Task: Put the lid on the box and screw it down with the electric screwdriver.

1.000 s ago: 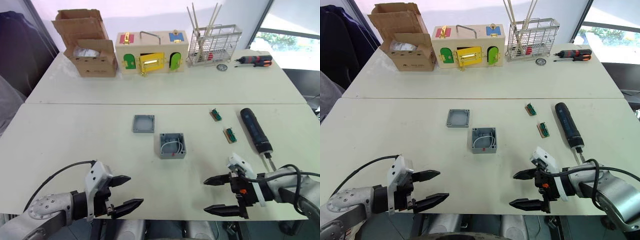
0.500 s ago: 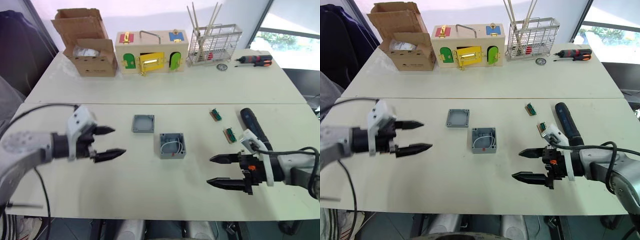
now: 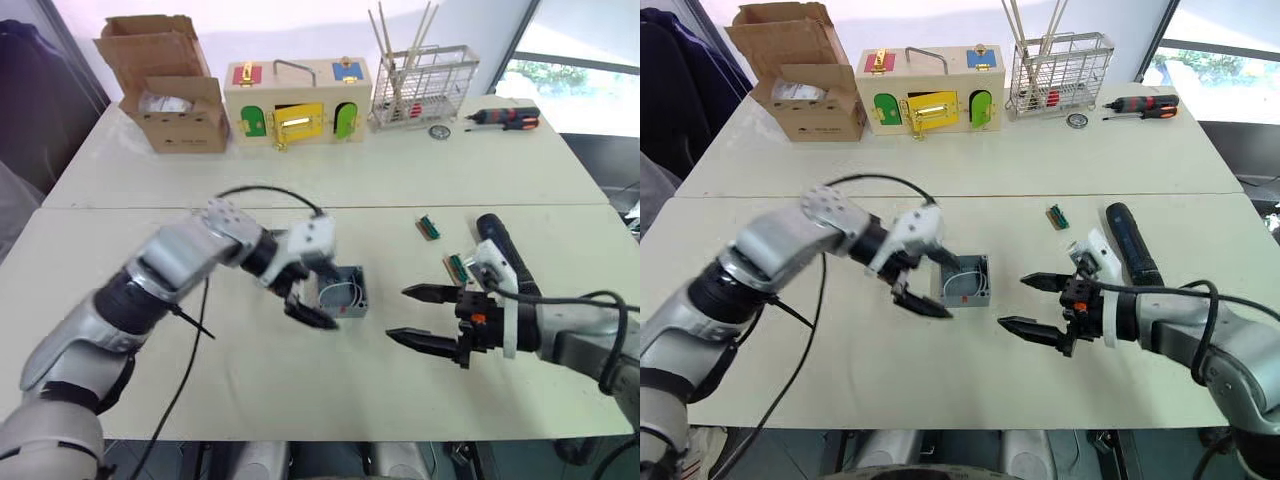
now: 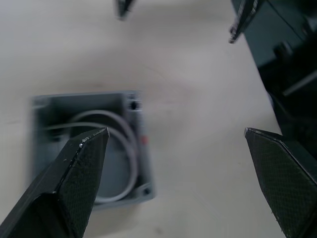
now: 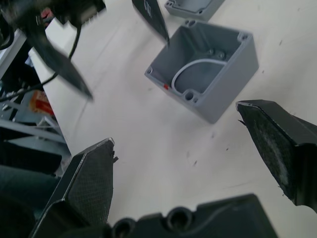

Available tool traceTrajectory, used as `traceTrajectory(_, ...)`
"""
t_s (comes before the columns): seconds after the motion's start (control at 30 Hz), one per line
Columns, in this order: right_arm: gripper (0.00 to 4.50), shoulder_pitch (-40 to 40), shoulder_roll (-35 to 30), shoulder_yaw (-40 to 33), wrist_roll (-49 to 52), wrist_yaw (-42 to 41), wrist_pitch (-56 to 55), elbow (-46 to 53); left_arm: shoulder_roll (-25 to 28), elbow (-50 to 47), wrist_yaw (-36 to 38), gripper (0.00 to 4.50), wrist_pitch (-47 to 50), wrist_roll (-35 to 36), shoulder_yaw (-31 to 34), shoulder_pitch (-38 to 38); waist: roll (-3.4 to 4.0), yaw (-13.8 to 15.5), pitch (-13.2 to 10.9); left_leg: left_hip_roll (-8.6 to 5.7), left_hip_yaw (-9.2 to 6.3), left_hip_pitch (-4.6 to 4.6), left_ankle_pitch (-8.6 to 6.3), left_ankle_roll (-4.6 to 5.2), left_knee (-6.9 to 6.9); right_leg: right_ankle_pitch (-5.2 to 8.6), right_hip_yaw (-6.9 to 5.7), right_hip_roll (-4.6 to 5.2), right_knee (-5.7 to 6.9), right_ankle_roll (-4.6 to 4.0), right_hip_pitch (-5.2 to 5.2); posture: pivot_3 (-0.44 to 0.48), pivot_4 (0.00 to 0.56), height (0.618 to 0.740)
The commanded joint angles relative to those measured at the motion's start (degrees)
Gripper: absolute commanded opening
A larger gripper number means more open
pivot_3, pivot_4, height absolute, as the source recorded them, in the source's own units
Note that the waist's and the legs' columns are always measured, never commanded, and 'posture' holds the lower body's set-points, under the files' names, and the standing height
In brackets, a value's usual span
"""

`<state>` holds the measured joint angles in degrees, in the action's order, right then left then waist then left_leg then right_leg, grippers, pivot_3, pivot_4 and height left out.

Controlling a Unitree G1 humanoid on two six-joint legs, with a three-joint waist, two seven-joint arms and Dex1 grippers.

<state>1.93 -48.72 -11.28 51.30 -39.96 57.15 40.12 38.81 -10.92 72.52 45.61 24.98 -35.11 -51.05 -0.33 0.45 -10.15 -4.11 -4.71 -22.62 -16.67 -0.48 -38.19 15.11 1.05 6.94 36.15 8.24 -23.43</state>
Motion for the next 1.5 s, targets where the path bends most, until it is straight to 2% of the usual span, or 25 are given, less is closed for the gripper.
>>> traceTrajectory(0.03, 4.49, -2.81, 3.11, 1.38, -0.22, 3.89, -1.65, 4.2, -1.26, 0.82, 2.15, 4.5, -1.87, -3.39, -1.54, -1.85, 0.0, 0.14, 0.0, 0.0, -0.01, 0.01, -0.05, 0.09, -0.01, 0.0, 0.0, -0.01, 0.02, 0.0, 0.0, 0.0, 0.15, 0.73)
traceTrajectory(0.17, 4.49, -6.66, 6.83, 3.42, -2.85, 7.42, -3.95, 4.99, -3.05, 4.49, 4.39, 4.5, -4.2, -7.97, -4.83, -3.17, 0.01, 0.28, 0.01, -0.01, -0.04, 0.04, -0.06, 0.13, -0.05, 0.0, -0.01, -0.02, 0.06, 0.0, 0.04, 0.0, 0.15, 0.73)
traceTrajectory(0.47, 4.49, -9.51, 10.0, 4.46, -4.78, 11.32, -6.99, 6.09, -7.32, 10.82, 7.42, 4.5, -7.56, -12.87, -5.95, -4.24, 0.01, 0.26, 0.01, -0.02, -0.05, 0.04, -0.06, 0.14, -0.06, 0.0, -0.01, -0.02, 0.06, 0.01, 0.05, 0.0, 0.15, 0.73)
traceTrajectory(0.53, 4.5, -9.88, 10.57, 4.55, -4.96, 12.17, -7.19, 6.48, -8.05, 12.49, 8.05, 3.98, -8.82, -14.03, -6.2, -4.56, 0.01, 0.23, 0.01, -0.03, -0.05, 0.04, -0.06, 0.14, -0.07, 0.0, -0.01, -0.02, 0.06, 0.01, 0.05, 0.0, 0.15, 0.73)
traceTrajectory(0.6, 4.5, -10.39, 10.75, 4.7, -5.19, 12.72, -7.43, 6.88, -8.52, 13.39, 8.68, 3.27, -9.67, -14.85, -6.01, -4.64, 0.01, 0.19, 0.01, -0.03, -0.04, 0.04, -0.07, 0.14, -0.06, 0.0, -0.01, -0.02, 0.06, 0.01, 0.05, 0.0, 0.15, 0.73)
traceTrajectory(0.67, 4.5, -10.87, 10.96, 4.74, -5.39, 13.31, -7.75, 7.09, -9.11, 14.49, 9.31, 2.24, -10.74, -15.72, -5.93, -4.92, 0.01, 0.17, 0.01, -0.03, -0.05, 0.04, -0.07, 0.14, -0.06, 0.01, -0.01, -0.04, 0.06, 0.01, 0.04, 0.0, 0.15, 0.73)
traceTrajectory(0.7, 4.5, -11.05, 11.03, 4.79, -5.52, 13.53, -7.85, 7.19, -9.32, 14.97, 9.61, 1.6, -11.16, -16.14, -5.95, -5.05, 0.01, 0.17, 0.01, -0.03, -0.05, 0.04, -0.07, 0.14, -0.06, 0.01, -0.01, -0.06, 0.06, 0.01, 0.04, 0.0, 0.15, 0.73)
traceTrajectory(0.73, 4.5, -11.19, 11.12, 4.84, -5.61, 13.76, -7.9, 7.28, -9.47, 15.39, 9.92, 1.24, -11.51, -16.58, -5.99, -5.16, 0.01, 0.18, 0.01, -0.03, -0.05, 0.04, -0.07, 0.14, -0.06, 0.01, -0.02, -0.06, 0.06, 0.01, 0.04, 0.0, 0.15, 0.73)
traceTrajectory(0.8, 4.5, -11.38, 11.27, 4.94, -5.69, 14.13, -8.05, 7.38, -9.88, 16.32, 10.31, 0.2, -12.18, -17.37, -5.92, -5.29, 0.01, 0.2, 0.01, -0.03, -0.05, 0.04, -0.07, 0.14, -0.06, 0.0, -0.01, -0.06, 0.06, 0.01, 0.04, 0.0, 0.15, 0.73)
traceTrajectory(0.83, 4.5, -11.51, 11.35, 5.01, -5.79, 14.27, -8.19, 7.37, -10.0, 16.62, 10.61, 0.09, -12.67, -17.66, -5.82, -5.29, 0.01, 0.29, 0.01, -0.02, -0.04, 0.05, -0.07, 0.14, -0.06, 0.01, -0.01, -0.06, 0.06, 0.01, 0.04, 0.0, 0.15, 0.73)
traceTrajectory(1.0, 4.5, -12.22, 11.29, 5.18, -6.39, 14.37, -8.89, 7.12, -10.85, 18.55, 11.67, 0.09, -15.41, -18.83, -5.03, -5.57, 0.01, 0.29, 0.02, -0.03, -0.06, 0.06, -0.07, 0.14, -0.07, 0.0, -0.02, -0.06, 0.06, 0.01, 0.07, 0.0, 0.15, 0.73)
traceTrajectory(1.07, 4.5, -12.82, 10.99, 4.94, -6.74, 14.19, -9.14, 7.09, -11.2, 20.36, 12.93, 0.09, -22.11, -19.21, -4.06, -5.8, 0.02, 0.29, 0.02, -0.03, -0.06, 0.06, -0.07, 0.15, -0.07, 0.01, -0.02, -0.06, 0.07, 0.01, 0.07, 0.0, 0.15, 0.73)
traceTrajectory(1.17, 4.5, -13.73, 10.57, 4.12, -7.34, 13.93, -9.6, 7.07, -13.37, 28.0, 16.6, 0.09, -36.08, -18.97, -1.9, -8.56, 0.01, 0.43, 0.02, -0.03, -0.06, 0.07, -0.06, 0.14, -0.07, 0.0, -0.02, -0.06, 0.07, 0.01, 0.08, 0.0, 0.15, 0.73)
traceTrajectory(1.27, 4.5, -14.38, 10.52, 3.85, -7.66, 13.93, -10.01, 7.34, -16.13, 35.97, 19.57, 0.09, -42.45, -18.54, -1.13, -11.56, 0.0, 0.47, 0.02, -0.05, -0.06, 0.05, -0.06, 0.14, -0.12, 0.0, -0.05, -0.05, 0.05, 0.01, 0.11, 0.0, 0.15, 0.73)
traceTrajectory(1.4, 4.5, -15.71, 11.1, 3.69, -8.02, 15.02, -10.52, 8.34, -16.46, 45.19, 19.98, 0.09, -52.44, -17.69, -6.08, -15.64, 0.0, -0.02, 0.02, -0.08, -0.04, 0.06, -0.1, 0.21, -0.11, 0.01, -0.04, -0.06, 0.04, 0.01, 0.09, 0.0, 0.15, 0.73)
traceTrajectory(1.5, 4.5, -17.25, 12.38, 3.56, -7.79, 16.73, -10.88, 9.71, -16.49, 49.83, 19.98, 0.09, -55.32, -14.79, -11.36, -19.01, 0.0, -0.01, 0.01, -0.07, -0.05, 0.05, -0.1, 0.21, -0.08, 0.01, -0.04, -0.1, 0.08, 0.02, 0.04, 0.0, 0.15, 0.73)
